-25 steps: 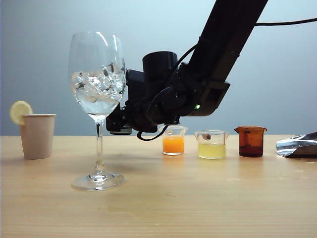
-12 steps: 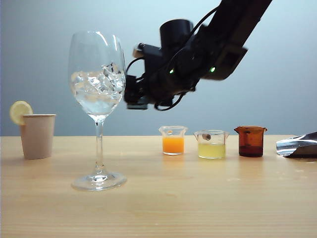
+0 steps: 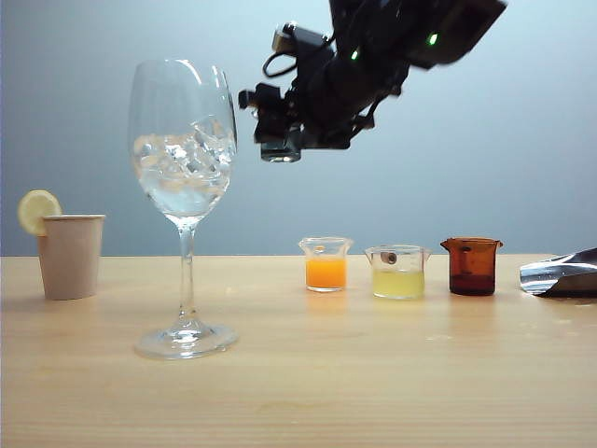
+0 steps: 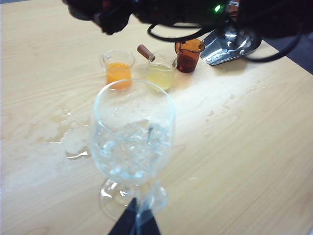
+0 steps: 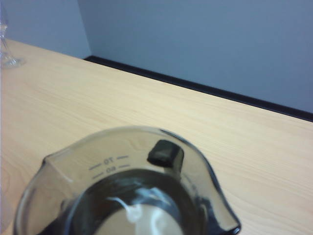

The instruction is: Pick up the first measuring cup from the left, pour the coconut rum inside into the goblet, and finally put the measuring cup back in its original place.

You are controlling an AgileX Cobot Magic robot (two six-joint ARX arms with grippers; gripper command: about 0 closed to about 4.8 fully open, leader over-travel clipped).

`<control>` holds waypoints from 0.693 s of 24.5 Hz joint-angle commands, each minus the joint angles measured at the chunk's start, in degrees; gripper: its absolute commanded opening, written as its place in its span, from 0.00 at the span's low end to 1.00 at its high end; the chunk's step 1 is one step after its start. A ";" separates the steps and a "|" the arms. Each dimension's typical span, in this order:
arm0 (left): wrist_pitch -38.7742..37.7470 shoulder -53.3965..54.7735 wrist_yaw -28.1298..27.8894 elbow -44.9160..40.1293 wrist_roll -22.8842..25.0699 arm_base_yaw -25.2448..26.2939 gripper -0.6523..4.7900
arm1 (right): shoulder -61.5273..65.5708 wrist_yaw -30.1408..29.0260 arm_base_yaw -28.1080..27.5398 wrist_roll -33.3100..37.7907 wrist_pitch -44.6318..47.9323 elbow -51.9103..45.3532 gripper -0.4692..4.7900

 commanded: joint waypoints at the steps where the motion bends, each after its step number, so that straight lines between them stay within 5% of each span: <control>1: 1.18 -0.35 -3.13 0.59 -0.20 -0.07 0.11 | -5.14 -1.70 -0.42 -1.16 0.66 -3.56 0.35; 8: 1.42 -0.37 -3.13 0.59 -0.22 -0.07 0.11 | -22.12 -6.29 -0.63 -1.03 -0.59 -20.59 0.35; 17: 8.22 6.88 -1.53 0.59 -1.73 -0.09 0.11 | -33.11 -8.24 -0.13 -2.32 -10.60 -23.30 0.35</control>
